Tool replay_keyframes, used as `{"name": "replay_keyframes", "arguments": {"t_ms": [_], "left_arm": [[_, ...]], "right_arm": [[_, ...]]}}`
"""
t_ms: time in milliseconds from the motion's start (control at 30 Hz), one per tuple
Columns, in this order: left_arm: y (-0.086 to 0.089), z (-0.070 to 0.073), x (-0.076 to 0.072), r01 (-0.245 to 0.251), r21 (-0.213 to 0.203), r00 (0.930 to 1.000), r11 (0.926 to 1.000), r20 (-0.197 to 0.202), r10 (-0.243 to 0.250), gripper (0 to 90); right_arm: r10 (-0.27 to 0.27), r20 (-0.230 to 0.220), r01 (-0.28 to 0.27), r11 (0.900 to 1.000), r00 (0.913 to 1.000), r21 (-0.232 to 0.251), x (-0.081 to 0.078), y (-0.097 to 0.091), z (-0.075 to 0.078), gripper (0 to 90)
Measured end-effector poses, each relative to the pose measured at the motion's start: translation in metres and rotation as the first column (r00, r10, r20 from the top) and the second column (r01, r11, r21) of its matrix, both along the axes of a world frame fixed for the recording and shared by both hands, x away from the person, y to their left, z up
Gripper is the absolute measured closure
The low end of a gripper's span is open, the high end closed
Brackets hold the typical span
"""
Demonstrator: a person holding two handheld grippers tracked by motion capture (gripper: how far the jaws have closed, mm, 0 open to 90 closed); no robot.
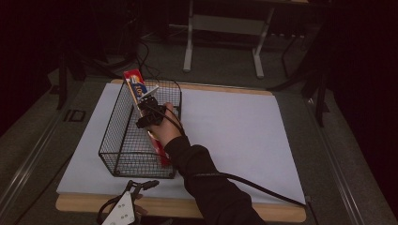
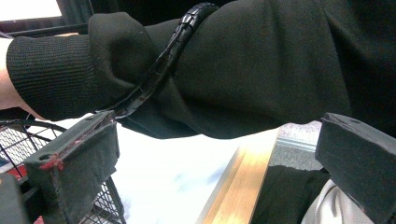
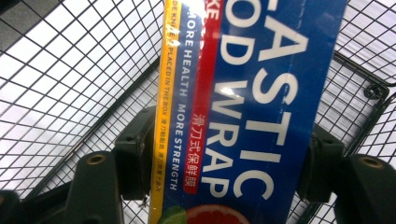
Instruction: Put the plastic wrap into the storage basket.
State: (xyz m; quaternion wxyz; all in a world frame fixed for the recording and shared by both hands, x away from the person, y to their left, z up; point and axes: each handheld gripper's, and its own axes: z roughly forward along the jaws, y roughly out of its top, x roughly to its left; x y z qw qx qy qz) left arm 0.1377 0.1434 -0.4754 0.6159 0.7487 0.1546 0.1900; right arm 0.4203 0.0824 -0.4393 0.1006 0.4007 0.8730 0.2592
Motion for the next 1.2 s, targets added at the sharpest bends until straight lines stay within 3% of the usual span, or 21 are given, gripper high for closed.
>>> {"name": "replay_keyframes", "arguments": {"t_ms": [300, 467, 567, 733, 800, 833, 967, 1200], "left_arm": [[0.000, -0.001, 0.001, 0.001, 0.002, 1.0000, 1.0000, -0.005, -0.001, 0.2], [-0.001, -0.001, 0.000, 0.002, 0.004, 1.0000, 1.0000, -0.006, -0.002, 0.1], [-0.001, -0.001, 0.001, 0.003, 0.008, 1.0000, 1.0000, -0.008, -0.003, 0.2], [-0.001, -0.001, 0.001, 0.003, 0.011, 1.0000, 0.9999, -0.007, -0.003, 0.2], [-0.002, -0.002, 0.001, 0.004, 0.012, 0.9999, 0.9999, -0.012, -0.004, 0.2], [-0.002, -0.002, 0.002, 0.005, 0.011, 0.9999, 0.9999, -0.013, -0.004, 0.2], [-0.004, -0.002, 0.001, 0.008, 0.019, 0.9999, 0.9998, -0.015, -0.008, 0.2], [-0.003, -0.002, 0.000, 0.005, 0.014, 0.9998, 0.9999, -0.018, -0.005, 0.1]], "right_arm": [[0.006, -0.010, -0.005, 0.9997, 0.9999, 0.022, 0.000, -0.003, 0.001, 33.3], [0.020, -0.002, -0.020, 0.9982, 0.9998, 0.057, -0.001, -0.010, 0.009, 26.8], [0.051, -0.025, -0.049, 0.9958, 0.9984, 0.078, -0.002, -0.014, 0.013, 21.0], [0.097, -0.009, -0.095, 0.9896, 0.9953, 0.108, -0.006, -0.023, 0.020, 18.5], [0.131, 0.050, -0.135, 0.9871, 0.9901, 0.086, -0.010, -0.030, 0.024, 16.9], [0.139, 0.052, -0.143, 0.9858, 0.9889, 0.088, -0.011, -0.032, 0.025, 16.8], [0.158, 0.051, -0.163, 0.9789, 0.9862, 0.123, -0.013, -0.043, 0.029, 14.6], [0.157, 0.091, -0.171, 0.9709, 0.9834, 0.168, -0.024, -0.069, 0.043, 13.3]]}}
